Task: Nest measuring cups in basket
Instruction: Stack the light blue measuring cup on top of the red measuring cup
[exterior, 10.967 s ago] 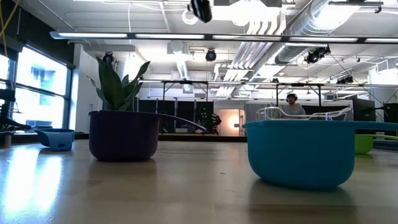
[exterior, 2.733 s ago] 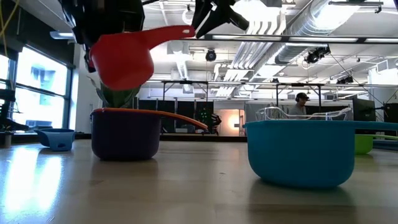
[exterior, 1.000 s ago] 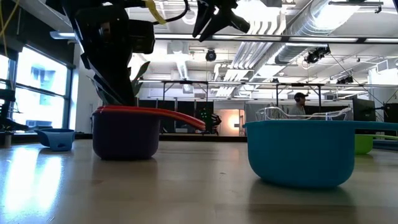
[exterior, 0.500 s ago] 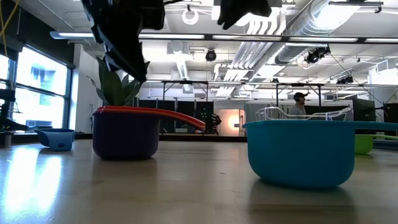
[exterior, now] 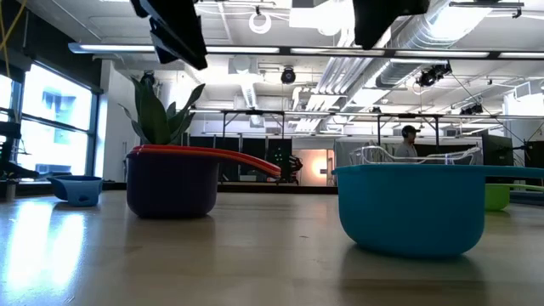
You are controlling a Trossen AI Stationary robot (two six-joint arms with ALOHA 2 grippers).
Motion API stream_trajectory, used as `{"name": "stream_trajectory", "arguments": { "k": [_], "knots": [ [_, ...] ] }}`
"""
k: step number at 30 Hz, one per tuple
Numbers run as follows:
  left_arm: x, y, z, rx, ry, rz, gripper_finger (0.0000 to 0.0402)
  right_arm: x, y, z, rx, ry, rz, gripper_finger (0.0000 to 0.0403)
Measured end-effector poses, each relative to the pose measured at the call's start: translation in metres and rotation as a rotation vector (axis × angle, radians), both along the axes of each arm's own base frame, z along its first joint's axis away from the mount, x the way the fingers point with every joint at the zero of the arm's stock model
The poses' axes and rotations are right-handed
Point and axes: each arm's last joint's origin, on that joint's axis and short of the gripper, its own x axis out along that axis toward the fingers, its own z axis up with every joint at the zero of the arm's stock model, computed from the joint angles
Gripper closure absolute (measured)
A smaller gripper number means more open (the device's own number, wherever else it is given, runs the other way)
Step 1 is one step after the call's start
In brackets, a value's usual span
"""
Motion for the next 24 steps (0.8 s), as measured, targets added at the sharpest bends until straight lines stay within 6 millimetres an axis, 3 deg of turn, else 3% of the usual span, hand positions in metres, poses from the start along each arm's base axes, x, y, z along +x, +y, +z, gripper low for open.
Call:
{"name": "stream_trajectory", "arguments": {
  "k": [19,24],
  "knots": [
    [-0.029,-0.03,0.021,0.062,0.063,-0.022,0.0316,-0.001,0.077,-0.056,0.254,-0.121,0.065,0.0328],
    [-0.032,-0.036,0.022,0.048,0.059,-0.021,0.0316,-0.004,0.092,-0.068,0.27,-0.129,0.07,0.0307]
  ]
}}
